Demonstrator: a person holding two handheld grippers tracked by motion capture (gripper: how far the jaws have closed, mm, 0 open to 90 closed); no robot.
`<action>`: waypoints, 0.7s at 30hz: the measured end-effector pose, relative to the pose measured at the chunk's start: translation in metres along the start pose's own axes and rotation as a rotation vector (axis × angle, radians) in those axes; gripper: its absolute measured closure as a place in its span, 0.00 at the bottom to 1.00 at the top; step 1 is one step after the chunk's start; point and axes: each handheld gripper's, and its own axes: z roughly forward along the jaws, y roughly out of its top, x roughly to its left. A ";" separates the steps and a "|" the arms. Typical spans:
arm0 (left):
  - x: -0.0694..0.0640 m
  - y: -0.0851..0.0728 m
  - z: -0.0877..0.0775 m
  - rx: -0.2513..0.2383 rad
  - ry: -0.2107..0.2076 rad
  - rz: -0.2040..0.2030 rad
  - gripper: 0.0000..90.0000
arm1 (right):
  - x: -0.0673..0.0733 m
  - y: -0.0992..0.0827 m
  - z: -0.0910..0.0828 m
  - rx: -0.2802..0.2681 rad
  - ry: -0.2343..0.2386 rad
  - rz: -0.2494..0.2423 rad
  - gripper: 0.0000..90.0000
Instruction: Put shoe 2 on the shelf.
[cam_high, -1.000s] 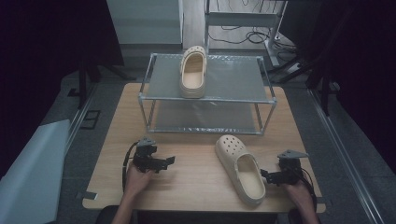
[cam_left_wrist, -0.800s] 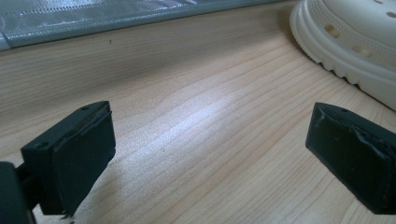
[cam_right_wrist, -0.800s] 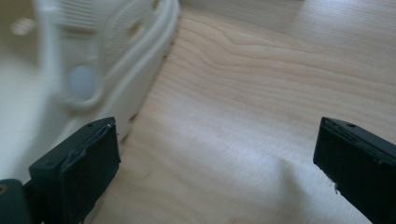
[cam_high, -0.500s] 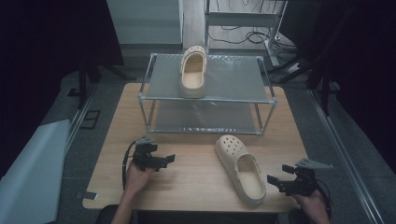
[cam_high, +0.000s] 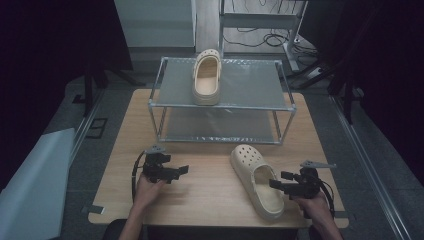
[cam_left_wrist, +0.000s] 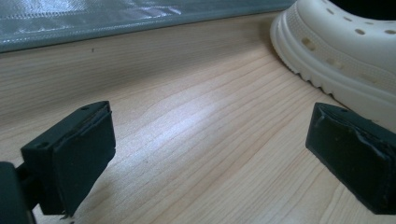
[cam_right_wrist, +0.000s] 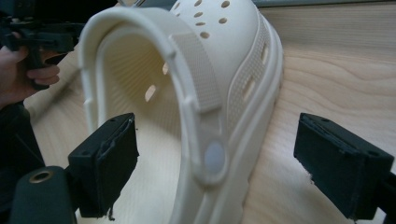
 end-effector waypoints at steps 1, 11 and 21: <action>0.000 0.000 0.000 0.001 -0.002 -0.001 0.02 | 0.000 0.000 0.000 0.000 0.000 0.000 0.15; 0.003 -0.002 0.000 0.014 0.009 -0.008 0.02 | 0.001 0.019 0.029 0.043 -0.032 0.046 0.33; 0.004 -0.002 -0.001 0.003 -0.001 -0.015 0.02 | 0.001 0.023 0.025 0.069 -0.053 0.097 0.49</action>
